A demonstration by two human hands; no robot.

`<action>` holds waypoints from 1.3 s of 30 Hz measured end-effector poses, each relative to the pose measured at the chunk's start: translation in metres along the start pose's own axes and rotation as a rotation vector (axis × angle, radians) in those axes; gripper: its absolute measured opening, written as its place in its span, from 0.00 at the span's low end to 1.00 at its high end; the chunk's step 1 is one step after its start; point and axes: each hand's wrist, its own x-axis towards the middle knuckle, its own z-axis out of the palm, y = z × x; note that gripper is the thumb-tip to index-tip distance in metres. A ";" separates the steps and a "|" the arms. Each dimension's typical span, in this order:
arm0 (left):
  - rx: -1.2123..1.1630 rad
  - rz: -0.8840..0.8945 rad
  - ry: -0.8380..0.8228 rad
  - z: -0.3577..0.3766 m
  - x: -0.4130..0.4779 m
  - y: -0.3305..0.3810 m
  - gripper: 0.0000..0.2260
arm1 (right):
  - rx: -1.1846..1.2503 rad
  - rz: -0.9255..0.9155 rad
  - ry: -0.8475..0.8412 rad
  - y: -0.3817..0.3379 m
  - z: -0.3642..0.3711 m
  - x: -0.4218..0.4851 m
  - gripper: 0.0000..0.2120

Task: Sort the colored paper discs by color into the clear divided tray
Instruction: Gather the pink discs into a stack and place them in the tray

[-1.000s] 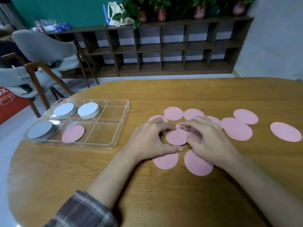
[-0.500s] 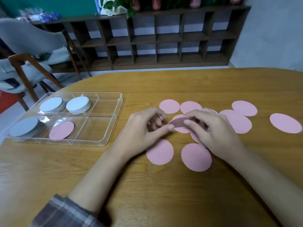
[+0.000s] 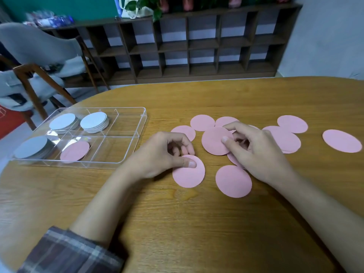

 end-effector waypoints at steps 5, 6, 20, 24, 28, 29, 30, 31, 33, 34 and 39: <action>-0.253 0.062 0.132 0.009 0.004 -0.002 0.07 | 0.043 0.008 -0.070 0.001 0.002 0.000 0.08; -0.306 0.071 0.172 0.013 0.006 -0.003 0.07 | 0.060 0.009 -0.081 0.001 0.002 0.001 0.09; 0.292 0.067 0.489 0.032 0.037 -0.002 0.14 | -0.002 0.023 0.039 0.004 -0.009 0.004 0.07; 0.513 -0.026 0.416 0.023 0.030 -0.016 0.21 | -0.039 0.066 0.044 0.011 -0.011 0.006 0.05; 0.514 0.024 0.456 0.023 0.028 -0.013 0.14 | -0.047 0.074 0.054 0.012 -0.011 0.007 0.05; 0.522 0.042 0.469 0.023 0.028 -0.011 0.12 | -0.040 0.074 0.053 0.012 -0.012 0.007 0.05; 0.522 0.053 0.485 0.023 0.027 -0.009 0.10 | -0.033 0.072 0.049 0.011 -0.012 0.007 0.05; 0.510 0.065 0.504 0.023 0.026 -0.008 0.09 | -0.025 0.071 0.047 0.011 -0.012 0.007 0.05; 0.455 0.095 0.542 0.024 0.023 -0.005 0.12 | -0.016 0.070 0.042 0.010 -0.012 0.007 0.06; 0.429 0.118 0.552 0.025 0.022 -0.004 0.14 | -0.016 0.072 0.043 0.010 -0.012 0.007 0.06; 0.426 0.279 0.565 0.027 0.018 0.001 0.13 | 0.003 0.086 0.051 0.009 -0.012 0.006 0.07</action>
